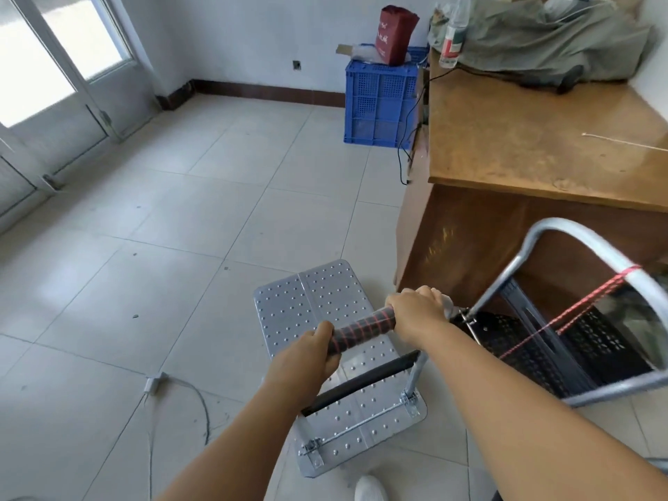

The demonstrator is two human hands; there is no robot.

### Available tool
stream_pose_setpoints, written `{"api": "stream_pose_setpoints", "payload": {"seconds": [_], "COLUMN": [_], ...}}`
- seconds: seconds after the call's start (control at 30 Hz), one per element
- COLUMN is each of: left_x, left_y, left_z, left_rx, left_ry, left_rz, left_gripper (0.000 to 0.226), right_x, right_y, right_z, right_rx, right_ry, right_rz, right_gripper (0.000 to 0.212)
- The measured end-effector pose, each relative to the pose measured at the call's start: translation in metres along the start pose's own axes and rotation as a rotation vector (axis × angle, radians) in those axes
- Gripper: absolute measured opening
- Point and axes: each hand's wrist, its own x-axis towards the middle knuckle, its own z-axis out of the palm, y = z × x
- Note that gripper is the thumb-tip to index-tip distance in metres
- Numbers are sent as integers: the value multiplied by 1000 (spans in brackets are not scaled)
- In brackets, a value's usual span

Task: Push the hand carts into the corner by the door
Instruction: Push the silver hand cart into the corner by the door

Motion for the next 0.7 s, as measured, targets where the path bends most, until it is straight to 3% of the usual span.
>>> {"api": "stream_pose_setpoints", "payload": {"seconds": [0.27,0.7], "left_x": [51,105], "left_y": [-13,-41], "left_z": [-18,-42], "left_rx": [4,-97], "left_ry": [45,121], "left_rz": [-104,-302], "left_gripper": [26,25], "right_x": [70,179], "right_y": [-5,-47], "right_z": [-25,-58], "right_rx": [-20,-123], "right_ry": [-31,-53], "right_rz": [-118,-319], "right_gripper": [32,24]}}
